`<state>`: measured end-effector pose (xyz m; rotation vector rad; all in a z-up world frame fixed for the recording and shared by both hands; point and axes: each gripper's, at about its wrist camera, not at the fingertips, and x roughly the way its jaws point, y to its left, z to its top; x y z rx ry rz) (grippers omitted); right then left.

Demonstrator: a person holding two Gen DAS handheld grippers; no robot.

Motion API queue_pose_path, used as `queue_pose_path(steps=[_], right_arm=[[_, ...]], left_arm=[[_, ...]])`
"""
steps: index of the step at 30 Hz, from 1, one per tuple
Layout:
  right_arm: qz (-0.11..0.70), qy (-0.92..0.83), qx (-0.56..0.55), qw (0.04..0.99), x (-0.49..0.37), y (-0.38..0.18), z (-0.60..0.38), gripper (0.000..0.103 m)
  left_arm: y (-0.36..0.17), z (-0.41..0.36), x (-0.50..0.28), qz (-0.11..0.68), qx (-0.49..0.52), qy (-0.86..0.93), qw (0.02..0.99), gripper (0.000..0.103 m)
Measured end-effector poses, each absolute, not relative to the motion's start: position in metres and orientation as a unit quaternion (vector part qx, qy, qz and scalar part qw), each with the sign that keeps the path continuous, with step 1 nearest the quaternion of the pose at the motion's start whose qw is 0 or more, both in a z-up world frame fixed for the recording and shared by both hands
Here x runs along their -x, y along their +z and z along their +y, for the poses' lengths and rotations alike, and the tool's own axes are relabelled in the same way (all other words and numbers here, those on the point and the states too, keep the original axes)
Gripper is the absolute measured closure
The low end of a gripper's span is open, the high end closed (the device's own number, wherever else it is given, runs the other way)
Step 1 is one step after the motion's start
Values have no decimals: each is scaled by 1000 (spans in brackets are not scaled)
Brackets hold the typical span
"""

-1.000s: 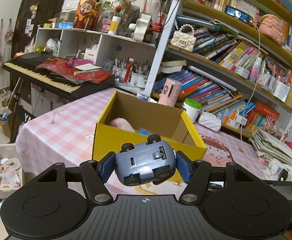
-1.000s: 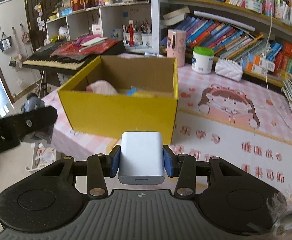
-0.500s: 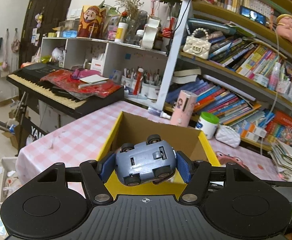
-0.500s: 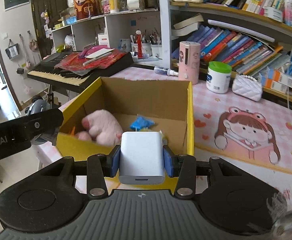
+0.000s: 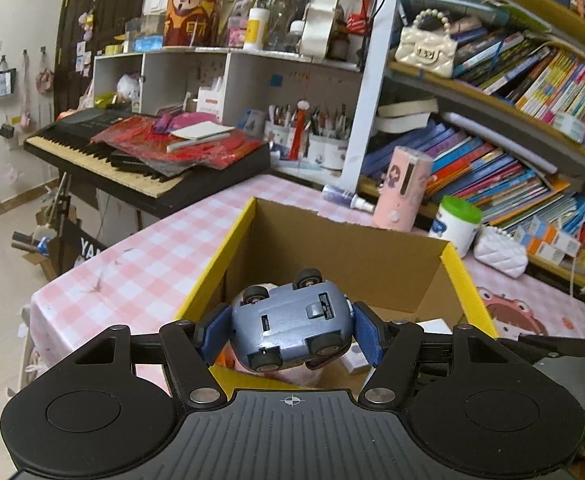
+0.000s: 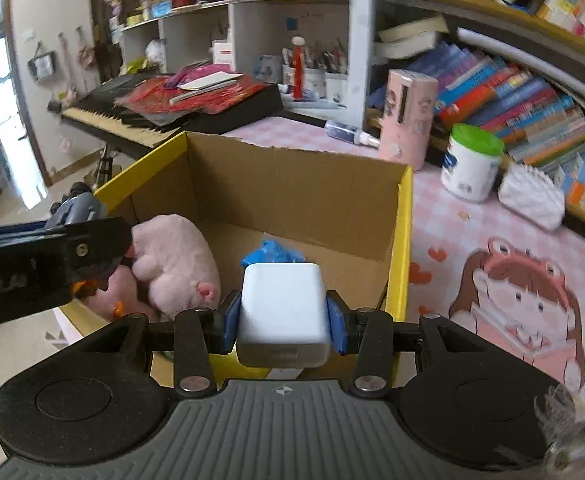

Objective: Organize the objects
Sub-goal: 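Lower the toy car and charger into the yellow box with both tools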

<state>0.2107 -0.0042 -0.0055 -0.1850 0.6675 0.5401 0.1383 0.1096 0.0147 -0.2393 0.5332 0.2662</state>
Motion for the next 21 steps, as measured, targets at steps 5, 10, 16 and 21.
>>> queue_pose_path(steps=[5, 10, 16, 21], right_arm=[[312, 278, 100, 903, -220, -9, -1, 62], [302, 286, 106, 903, -231, -10, -1, 62], [293, 298, 124, 900, -237, -13, 2, 62], [291, 310, 130, 896, -238, -13, 2, 62]], left_arm=[[9, 107, -153, 272, 111, 137, 946, 39], [1, 103, -165, 289, 101, 144, 941, 39], [-5, 103, -176, 299, 99, 152, 937, 39], [-10, 102, -184, 307, 100, 160, 933, 39]])
